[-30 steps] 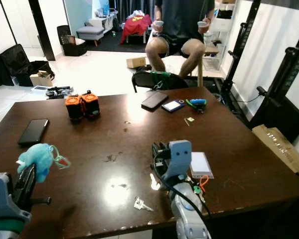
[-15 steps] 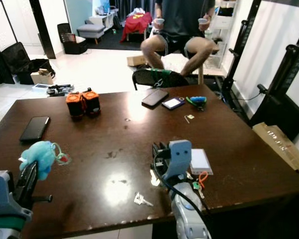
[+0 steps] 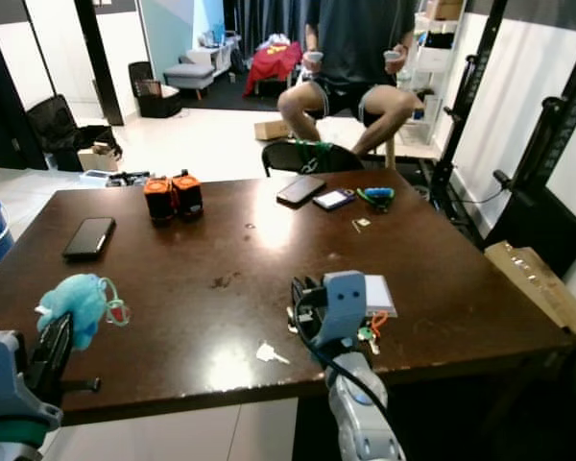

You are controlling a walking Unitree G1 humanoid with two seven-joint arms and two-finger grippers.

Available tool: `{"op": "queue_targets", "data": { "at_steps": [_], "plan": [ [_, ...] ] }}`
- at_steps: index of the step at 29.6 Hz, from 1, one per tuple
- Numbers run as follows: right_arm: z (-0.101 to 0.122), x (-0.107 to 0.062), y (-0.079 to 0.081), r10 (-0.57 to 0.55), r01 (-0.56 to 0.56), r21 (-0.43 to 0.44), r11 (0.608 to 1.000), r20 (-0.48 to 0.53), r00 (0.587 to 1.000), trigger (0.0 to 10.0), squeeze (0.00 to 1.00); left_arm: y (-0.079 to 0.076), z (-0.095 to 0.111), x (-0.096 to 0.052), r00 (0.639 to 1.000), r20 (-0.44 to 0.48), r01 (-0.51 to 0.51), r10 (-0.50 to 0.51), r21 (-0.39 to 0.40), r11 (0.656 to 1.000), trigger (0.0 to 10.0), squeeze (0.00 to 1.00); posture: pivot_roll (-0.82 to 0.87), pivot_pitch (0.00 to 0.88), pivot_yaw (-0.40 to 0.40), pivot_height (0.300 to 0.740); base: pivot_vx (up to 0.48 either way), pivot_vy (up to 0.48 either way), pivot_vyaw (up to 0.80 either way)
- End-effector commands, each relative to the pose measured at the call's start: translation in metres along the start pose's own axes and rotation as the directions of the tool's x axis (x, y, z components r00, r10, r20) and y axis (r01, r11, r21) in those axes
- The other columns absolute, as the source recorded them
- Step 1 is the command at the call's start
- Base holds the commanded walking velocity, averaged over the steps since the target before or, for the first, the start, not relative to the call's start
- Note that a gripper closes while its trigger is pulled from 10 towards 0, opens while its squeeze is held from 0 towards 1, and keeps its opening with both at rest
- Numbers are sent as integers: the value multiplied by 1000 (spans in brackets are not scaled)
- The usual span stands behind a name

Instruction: Hang keys on a hook

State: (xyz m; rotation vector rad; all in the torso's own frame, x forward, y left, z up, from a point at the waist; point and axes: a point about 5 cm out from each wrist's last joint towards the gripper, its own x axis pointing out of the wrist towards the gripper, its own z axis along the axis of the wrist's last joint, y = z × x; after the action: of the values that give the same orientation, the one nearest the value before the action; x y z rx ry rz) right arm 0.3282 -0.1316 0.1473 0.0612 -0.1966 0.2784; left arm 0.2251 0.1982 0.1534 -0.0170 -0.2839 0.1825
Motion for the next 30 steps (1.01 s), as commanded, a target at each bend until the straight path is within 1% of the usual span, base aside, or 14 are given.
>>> {"op": "queue_targets", "data": {
  "at_steps": [1, 12, 20, 28, 29, 30],
  "plan": [
    [-2, 1, 4, 19, -19, 8, 1000, -9, 1000, 10000, 0, 3, -1, -3, 1000, -13, -13, 13, -2, 1000, 10000, 0, -127, 0, 71, 740, -255, 0, 0],
    [-2, 3, 4, 18, -18, 8, 1000, -7, 1000, 10000, 0, 1, -1, -1, 1000, -12, -2, 2, -4, 1000, 10000, 0, -125, 0, 78, 740, -248, 0, 0],
    [-3, 2, 7, 15, -15, 13, 1000, -3, 1000, 10000, 0, 3, -1, 1, 1000, -13, 2, -2, -1, 1000, 10000, 0, -131, 0, 90, 740, 0, 0, 0],
    [-5, 1, 3, -7, 7, 12, 1000, -14, 1000, 10000, 0, 4, 1, -1, 1000, 4, -2, 2, -14, 1000, 10000, 0, -131, 0, 88, 740, 0, 0, 0],
    [-5, 2, 4, -1, 1, 3, 1000, -18, 1000, 10000, 0, 4, 1, -1, 1000, 4, -4, 4, -16, 1000, 10000, 0, -131, 0, 88, 740, 0, 0, 0],
    [-4, 3, 5, 9, -9, -26, 1000, -16, 1000, 10000, 0, 4, 1, -2, 1000, 4, -5, 5, -16, 1000, 10000, 0, -131, 0, 88, 740, 0, 0, 0]
  ]
}}
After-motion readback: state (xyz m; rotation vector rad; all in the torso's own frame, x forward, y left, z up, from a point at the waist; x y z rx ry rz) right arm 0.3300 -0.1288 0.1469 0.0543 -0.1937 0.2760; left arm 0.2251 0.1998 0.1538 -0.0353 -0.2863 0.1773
